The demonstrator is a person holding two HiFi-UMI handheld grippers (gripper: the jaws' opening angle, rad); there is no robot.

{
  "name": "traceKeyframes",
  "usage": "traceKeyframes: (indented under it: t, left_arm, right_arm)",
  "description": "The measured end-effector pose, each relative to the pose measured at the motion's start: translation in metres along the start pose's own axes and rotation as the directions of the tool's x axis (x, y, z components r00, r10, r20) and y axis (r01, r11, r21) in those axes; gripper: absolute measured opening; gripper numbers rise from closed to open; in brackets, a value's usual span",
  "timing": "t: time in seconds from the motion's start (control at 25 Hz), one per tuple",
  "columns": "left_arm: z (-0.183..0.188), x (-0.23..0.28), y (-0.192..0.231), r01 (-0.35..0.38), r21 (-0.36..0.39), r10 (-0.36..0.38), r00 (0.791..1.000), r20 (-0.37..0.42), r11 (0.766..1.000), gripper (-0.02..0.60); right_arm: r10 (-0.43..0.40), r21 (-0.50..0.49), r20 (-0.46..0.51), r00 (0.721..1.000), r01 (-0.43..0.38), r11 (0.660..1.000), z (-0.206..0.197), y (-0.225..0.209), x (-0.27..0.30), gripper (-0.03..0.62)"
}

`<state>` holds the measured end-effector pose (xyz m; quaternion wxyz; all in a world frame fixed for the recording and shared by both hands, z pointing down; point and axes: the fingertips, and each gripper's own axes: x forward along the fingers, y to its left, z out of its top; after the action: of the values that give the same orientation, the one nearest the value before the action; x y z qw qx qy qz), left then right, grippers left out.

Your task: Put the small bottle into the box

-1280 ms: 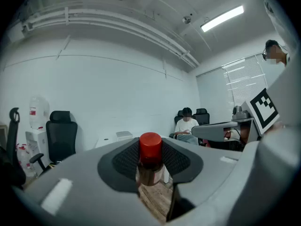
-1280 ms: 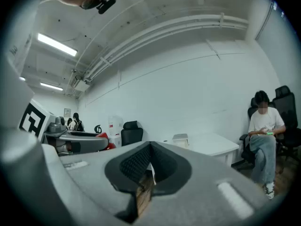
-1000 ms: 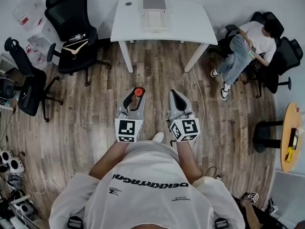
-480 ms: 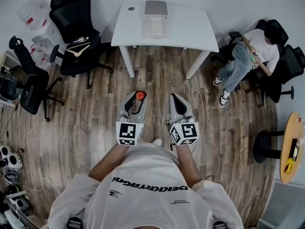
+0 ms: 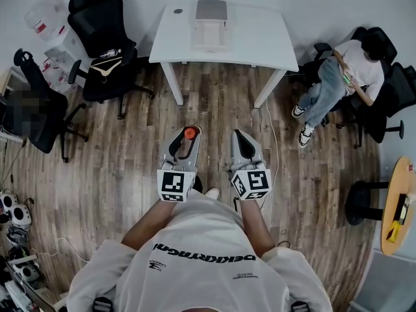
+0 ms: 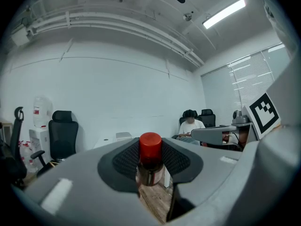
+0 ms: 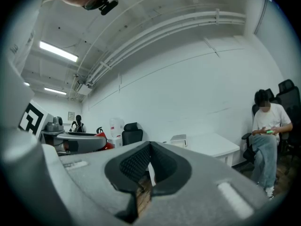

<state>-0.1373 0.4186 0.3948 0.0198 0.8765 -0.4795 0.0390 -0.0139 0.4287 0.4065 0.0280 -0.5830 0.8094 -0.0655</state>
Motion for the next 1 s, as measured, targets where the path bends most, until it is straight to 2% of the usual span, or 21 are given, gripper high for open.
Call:
traceKeyframes:
  t: [0.2, 0.56, 1.0]
  left_arm:
    - [-0.013, 0.009, 0.002, -0.004, -0.005, 0.004, 1.000, -0.015, 1.000, 0.147]
    - [-0.006, 0.051, 0.016, -0.005, 0.001, 0.005, 1.000, 0.008, 1.000, 0.147]
    - [-0.004, 0.132, 0.041, -0.007, -0.013, 0.007, 1.000, 0.013, 1.000, 0.147]
  right_arm:
    - [0.005, 0.011, -0.004, 1.000, -0.005, 1.000, -0.006, -0.006, 0.006, 0.000]
    - [-0.007, -0.013, 0.018, 1.000, 0.007, 1.000, 0.009, -0.027, 0.042, 0.000]
    - [-0.002, -0.016, 0.005, 1.000, 0.002, 1.000, 0.009, -0.070, 0.112, 0.000]
